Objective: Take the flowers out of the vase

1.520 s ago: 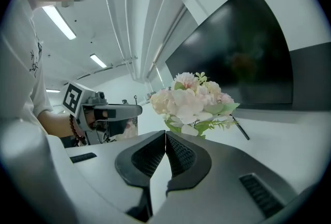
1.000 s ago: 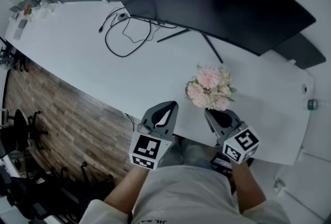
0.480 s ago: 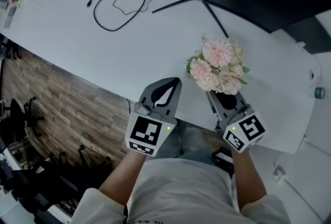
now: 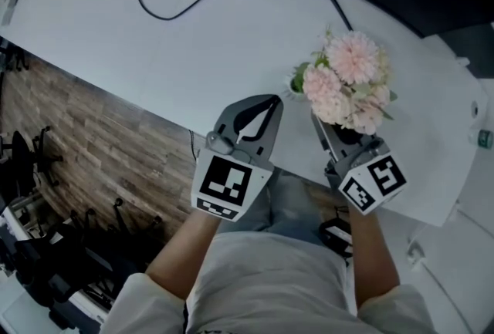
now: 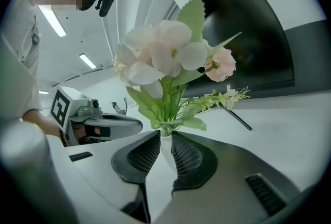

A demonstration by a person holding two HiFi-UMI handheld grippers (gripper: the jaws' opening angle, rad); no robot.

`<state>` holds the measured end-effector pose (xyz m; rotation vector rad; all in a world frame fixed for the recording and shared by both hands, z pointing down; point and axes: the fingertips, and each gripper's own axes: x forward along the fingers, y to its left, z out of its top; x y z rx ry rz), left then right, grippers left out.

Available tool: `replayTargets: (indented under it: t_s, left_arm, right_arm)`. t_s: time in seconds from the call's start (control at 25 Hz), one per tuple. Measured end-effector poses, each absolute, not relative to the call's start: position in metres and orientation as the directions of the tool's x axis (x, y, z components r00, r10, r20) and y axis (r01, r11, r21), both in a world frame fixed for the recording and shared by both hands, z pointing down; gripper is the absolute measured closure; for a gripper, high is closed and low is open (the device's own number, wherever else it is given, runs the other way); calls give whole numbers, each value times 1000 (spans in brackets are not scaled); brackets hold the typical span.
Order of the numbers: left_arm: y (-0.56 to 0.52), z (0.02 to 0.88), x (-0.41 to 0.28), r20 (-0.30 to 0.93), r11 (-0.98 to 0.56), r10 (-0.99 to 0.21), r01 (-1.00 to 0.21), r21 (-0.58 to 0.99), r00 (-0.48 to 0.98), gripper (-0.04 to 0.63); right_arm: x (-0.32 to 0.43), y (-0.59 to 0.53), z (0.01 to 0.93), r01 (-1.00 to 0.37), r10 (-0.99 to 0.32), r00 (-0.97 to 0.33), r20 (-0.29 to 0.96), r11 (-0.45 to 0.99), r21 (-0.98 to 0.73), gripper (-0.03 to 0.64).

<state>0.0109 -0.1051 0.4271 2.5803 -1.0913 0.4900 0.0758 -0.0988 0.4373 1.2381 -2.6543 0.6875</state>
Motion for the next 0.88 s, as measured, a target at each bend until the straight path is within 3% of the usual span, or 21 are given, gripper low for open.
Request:
replayTargets:
  t_s: [0.4, 0.88]
  left_arm:
    - [-100, 443, 11, 426, -686, -602, -710, 156, 675, 551]
    - [-100, 463, 22, 458, -734, -540, -662, 154, 706, 442]
  right_arm:
    - [67, -117, 440, -743, -703, -658, 271, 547, -386, 433]
    - [59, -131, 436, -725, -709, -670, 219, 562, -399, 411]
